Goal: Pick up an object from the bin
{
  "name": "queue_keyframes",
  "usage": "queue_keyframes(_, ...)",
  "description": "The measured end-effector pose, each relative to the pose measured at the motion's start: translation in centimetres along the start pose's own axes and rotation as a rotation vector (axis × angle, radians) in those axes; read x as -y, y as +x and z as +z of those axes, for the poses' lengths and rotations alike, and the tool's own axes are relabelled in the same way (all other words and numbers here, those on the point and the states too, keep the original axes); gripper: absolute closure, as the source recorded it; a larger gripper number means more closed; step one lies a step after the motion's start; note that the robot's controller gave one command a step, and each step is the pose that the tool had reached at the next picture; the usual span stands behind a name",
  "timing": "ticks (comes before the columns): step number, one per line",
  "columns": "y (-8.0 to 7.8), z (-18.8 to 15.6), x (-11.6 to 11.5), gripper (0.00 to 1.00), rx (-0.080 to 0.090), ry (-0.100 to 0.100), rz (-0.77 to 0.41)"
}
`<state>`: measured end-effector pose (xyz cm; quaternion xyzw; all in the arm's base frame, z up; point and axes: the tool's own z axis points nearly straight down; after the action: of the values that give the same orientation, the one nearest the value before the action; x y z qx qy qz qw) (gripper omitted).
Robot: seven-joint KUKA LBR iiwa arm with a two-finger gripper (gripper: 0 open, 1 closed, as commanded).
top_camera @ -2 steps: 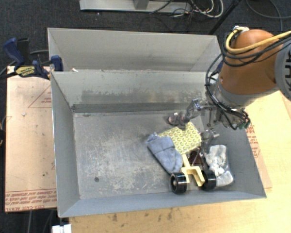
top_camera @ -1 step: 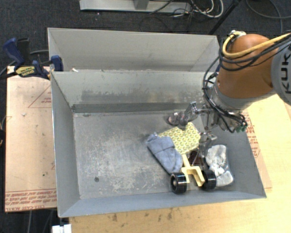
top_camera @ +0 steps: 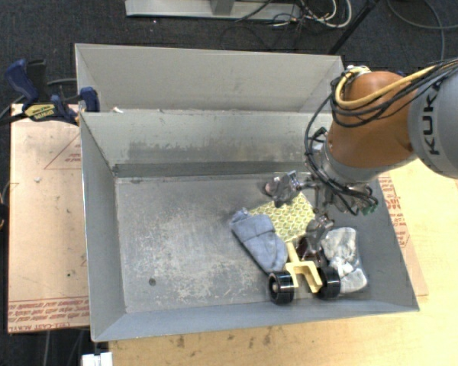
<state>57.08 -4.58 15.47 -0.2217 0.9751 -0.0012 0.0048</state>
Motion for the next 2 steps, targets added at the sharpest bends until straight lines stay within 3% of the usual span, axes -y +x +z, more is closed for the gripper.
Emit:
queue_keyframes(1,2.4,4.8,-0.7,0.0,-0.004,-0.006,-0.315)
queue_keyframes(2,-2.5,7.8,2.1,1.0,0.0,-0.002,-0.49)
